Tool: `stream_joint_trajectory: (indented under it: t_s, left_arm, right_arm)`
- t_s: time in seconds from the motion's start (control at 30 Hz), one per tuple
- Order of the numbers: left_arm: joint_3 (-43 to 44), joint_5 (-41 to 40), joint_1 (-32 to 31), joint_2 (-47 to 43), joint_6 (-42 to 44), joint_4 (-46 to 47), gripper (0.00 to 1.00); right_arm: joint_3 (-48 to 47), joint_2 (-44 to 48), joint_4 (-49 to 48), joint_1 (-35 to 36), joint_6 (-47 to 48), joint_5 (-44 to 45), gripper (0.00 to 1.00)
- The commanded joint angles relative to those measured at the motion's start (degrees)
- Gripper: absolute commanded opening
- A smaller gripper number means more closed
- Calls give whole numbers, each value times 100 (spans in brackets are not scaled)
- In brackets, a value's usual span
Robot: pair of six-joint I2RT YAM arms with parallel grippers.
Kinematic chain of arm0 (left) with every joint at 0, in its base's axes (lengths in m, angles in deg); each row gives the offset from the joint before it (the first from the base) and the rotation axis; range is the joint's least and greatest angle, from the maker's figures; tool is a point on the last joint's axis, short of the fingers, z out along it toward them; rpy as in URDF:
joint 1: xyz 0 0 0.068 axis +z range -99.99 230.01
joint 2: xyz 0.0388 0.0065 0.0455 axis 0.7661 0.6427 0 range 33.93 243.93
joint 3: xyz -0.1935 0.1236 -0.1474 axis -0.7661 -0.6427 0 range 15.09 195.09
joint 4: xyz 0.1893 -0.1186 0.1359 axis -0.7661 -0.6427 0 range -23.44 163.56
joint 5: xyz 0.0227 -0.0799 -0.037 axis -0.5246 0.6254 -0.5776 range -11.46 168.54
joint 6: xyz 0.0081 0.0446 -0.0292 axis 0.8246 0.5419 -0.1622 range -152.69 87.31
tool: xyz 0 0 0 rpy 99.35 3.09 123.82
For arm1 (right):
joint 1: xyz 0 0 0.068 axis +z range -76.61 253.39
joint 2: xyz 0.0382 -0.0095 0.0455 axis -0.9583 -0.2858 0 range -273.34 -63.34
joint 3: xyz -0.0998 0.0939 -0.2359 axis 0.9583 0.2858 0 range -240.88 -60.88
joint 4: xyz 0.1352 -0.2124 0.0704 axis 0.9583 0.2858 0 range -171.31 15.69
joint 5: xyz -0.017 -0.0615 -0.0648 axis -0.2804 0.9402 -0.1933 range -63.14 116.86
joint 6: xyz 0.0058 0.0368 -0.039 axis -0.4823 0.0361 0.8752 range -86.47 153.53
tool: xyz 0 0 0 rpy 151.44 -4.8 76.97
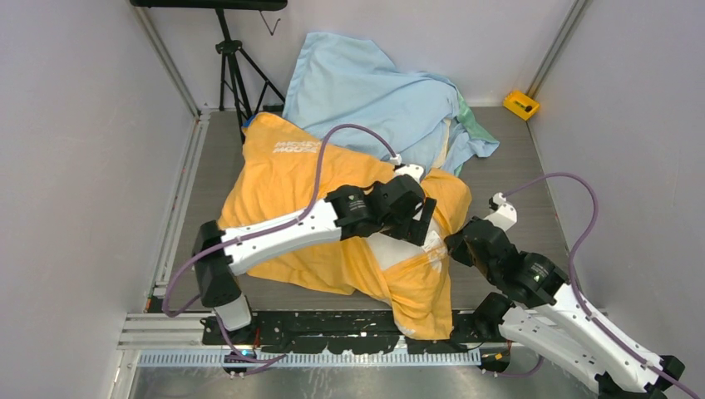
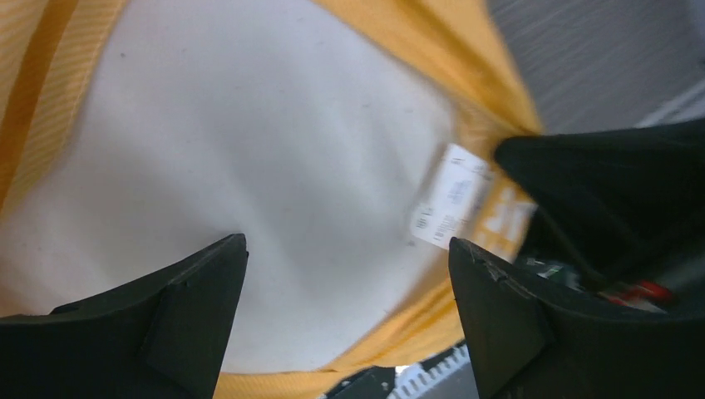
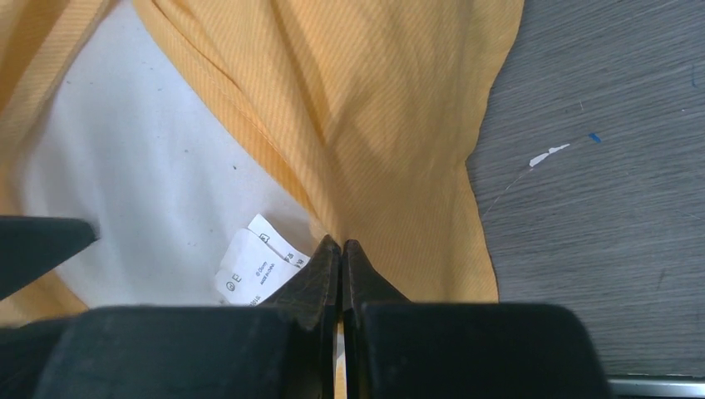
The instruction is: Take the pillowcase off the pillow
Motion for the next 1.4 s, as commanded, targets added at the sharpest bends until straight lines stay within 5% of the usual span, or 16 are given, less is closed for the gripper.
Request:
stream_joint_trajectory:
  t_s: [0.0,0.17,0.23,0.3,0.43,0.47,0.8,1.07,1.13,1.27,1.37]
  left_arm:
    - [95,-753,47,498,254,-1115,97]
    - [19,-855,56,1036,331,-1109,100]
    - [-252,-736,138,1081,208,-887,93]
    - [-864,-509,259,808,86,-338,74]
    - [-2393,-206,772,-411,-237,868,10]
    - [-2683,-144,936,-658,-284,1035,1]
    - [-2902,395,2525,-1796,287,580,0]
    - [-2852,908,3062,-2368,329,679,0]
    - [-2868,1130,3067,-2407,163,831,0]
    - [-2998,1893,3069,-2358,-139,1393,0]
    - [-3052,2169,3063,-2267,-353,1727,0]
  right_arm:
    - [-146,291,42,0,-73,63,6]
    - [-66,344,-11,0,-105,-52,5]
    - [-77,321,14,-1,-81,-51,5]
    - [-83,299,42,-3,-74,-50,5]
    - [86,168,-296,-9,138,-563,4]
    - [134,46,-463,-9,270,-821,5]
    - [-236,-1544,-560,-4,975,-1674,6]
    - [-387,-1884,26,-10,563,-692,12]
    - [-514,-1880,-9,-12,703,-877,23]
    - [-624,-1597,-587,-8,1169,-1901,65]
    - [-673,-1483,-1135,-6,1230,-2765,77]
